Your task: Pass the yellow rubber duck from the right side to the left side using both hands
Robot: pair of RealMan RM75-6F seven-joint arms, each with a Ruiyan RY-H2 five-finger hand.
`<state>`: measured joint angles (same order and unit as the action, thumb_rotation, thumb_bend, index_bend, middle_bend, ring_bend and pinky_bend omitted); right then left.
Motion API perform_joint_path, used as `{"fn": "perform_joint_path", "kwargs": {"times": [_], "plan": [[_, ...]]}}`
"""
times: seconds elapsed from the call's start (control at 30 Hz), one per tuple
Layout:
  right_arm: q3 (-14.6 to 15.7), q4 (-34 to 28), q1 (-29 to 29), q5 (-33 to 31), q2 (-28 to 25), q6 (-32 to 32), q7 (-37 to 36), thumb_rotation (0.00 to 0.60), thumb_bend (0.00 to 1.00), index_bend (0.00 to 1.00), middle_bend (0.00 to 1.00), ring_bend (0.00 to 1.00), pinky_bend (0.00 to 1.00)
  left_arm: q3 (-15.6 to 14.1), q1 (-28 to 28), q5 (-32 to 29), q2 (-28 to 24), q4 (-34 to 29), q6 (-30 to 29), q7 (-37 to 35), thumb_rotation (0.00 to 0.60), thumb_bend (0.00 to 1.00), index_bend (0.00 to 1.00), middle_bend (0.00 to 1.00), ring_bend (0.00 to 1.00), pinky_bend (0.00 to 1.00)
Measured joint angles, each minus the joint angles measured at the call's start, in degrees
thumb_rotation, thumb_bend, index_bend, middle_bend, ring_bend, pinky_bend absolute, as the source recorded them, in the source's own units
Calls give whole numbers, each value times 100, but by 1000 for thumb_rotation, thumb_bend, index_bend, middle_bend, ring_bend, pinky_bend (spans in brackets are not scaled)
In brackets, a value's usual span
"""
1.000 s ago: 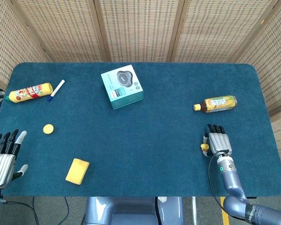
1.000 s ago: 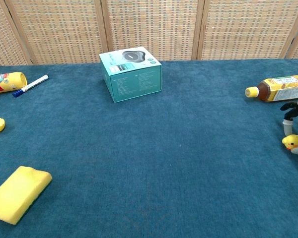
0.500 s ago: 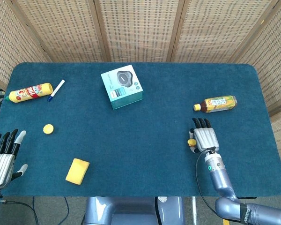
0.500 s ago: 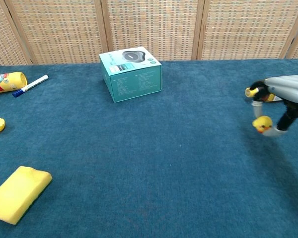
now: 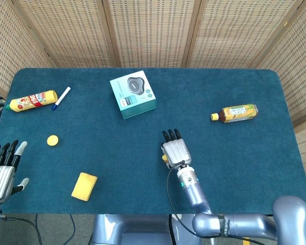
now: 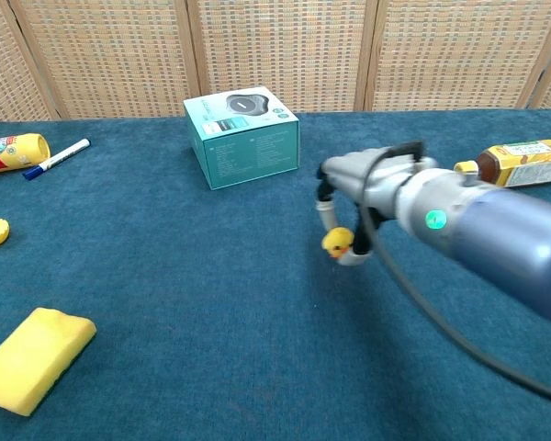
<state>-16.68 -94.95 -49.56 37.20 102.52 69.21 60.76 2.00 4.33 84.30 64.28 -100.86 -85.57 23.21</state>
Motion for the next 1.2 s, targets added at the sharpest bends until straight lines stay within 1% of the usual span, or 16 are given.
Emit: {"fn": "perform_joint_path", "kwargs": {"times": [0.2, 0.33, 0.5, 0.73, 0.97, 1.07, 1.13, 1.2], "plan": [[-375, 757, -619, -436, 622, -109, 242, 600, 211, 537, 70, 0, 0, -12, 20, 46, -9, 26, 24, -117, 600, 215, 0, 0, 0, 0], [-562, 1197, -894, -581, 897, -245, 295, 600, 211, 536, 71, 0, 0, -46, 43, 118, 3, 48, 59, -112, 600, 216, 0, 0, 0, 0], [-764, 1817, -1286, -667, 1283, -487, 241, 600, 211, 536, 71, 0, 0, -31, 75, 20, 19, 100, 143, -152, 600, 216, 0, 0, 0, 0], [-928, 2587, -1686, -695, 1810, -896, -84, 600, 208, 536, 71, 0, 0, -24, 135, -78, 33, 166, 288, -212, 600, 216, 0, 0, 0, 0], [-958, 3222, -1920, -667, 2151, -1174, -361, 600, 203, 533, 66, 0, 0, -10, 159, -149, 44, 200, 323, -244, 600, 216, 0, 0, 0, 0], [-945, 3378, -1952, -679, 2213, -1256, -422, 600, 183, 495, 43, 0, 0, -11, 165, -154, 44, 207, 329, -265, 600, 216, 0, 0, 0, 0], [-922, 3414, -1953, -675, 2220, -1281, -454, 600, 162, 431, 12, 0, 0, -13, 170, -157, 44, 207, 335, -263, 600, 216, 0, 0, 0, 0], [-887, 3390, -1930, -618, 2196, -1275, -494, 600, 147, 358, 0, 0, 0, -19, 173, -158, 41, 198, 337, -255, 600, 217, 0, 0, 0, 0]]}}
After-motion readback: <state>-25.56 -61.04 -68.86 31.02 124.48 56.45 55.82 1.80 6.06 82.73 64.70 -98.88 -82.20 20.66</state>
